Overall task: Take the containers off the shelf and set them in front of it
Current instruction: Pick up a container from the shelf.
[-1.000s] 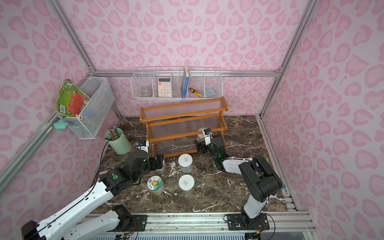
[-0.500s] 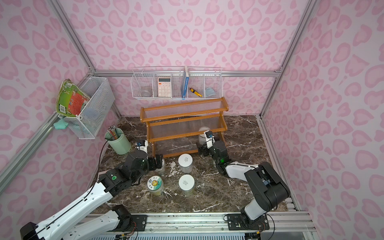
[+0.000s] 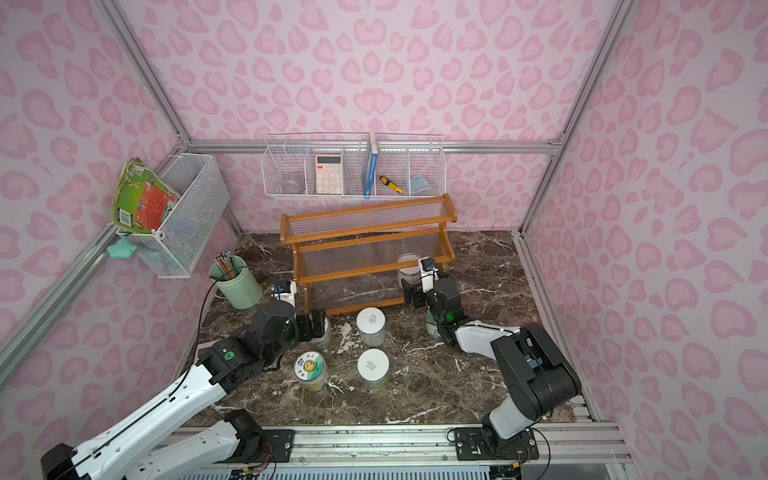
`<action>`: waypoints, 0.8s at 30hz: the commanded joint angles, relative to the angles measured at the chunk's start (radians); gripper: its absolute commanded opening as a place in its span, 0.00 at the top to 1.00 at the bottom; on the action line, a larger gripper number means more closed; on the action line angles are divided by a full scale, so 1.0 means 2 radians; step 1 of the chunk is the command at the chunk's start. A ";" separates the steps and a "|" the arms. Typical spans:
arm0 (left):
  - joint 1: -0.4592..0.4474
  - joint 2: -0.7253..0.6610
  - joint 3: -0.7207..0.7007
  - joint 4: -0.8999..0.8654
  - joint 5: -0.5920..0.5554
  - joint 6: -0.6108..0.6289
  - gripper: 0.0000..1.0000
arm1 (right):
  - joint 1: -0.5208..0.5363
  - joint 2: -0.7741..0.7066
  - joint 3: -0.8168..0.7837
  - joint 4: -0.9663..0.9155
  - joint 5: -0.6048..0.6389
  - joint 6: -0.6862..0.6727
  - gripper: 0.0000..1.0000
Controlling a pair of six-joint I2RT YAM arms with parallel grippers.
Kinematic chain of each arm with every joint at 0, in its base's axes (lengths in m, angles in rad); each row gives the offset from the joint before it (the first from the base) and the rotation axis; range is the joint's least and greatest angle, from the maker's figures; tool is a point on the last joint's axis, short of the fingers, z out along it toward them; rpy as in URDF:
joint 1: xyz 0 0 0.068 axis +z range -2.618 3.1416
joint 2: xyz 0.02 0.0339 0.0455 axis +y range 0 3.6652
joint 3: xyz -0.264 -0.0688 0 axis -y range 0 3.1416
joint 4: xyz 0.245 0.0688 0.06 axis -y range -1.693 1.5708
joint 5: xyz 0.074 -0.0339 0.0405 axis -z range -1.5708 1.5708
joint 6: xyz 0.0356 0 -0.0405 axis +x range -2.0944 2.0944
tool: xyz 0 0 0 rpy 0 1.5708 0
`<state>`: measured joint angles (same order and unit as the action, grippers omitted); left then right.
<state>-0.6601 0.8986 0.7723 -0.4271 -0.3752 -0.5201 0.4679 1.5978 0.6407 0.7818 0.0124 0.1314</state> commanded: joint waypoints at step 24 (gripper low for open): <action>0.004 -0.005 -0.008 0.008 -0.001 0.010 0.01 | -0.002 0.119 0.077 0.057 0.012 -0.007 0.01</action>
<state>-0.6529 0.8925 0.7570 -0.4240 -0.3752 -0.5014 0.4629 1.8248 0.7780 0.8425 0.0151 0.1265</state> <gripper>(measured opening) 0.992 0.991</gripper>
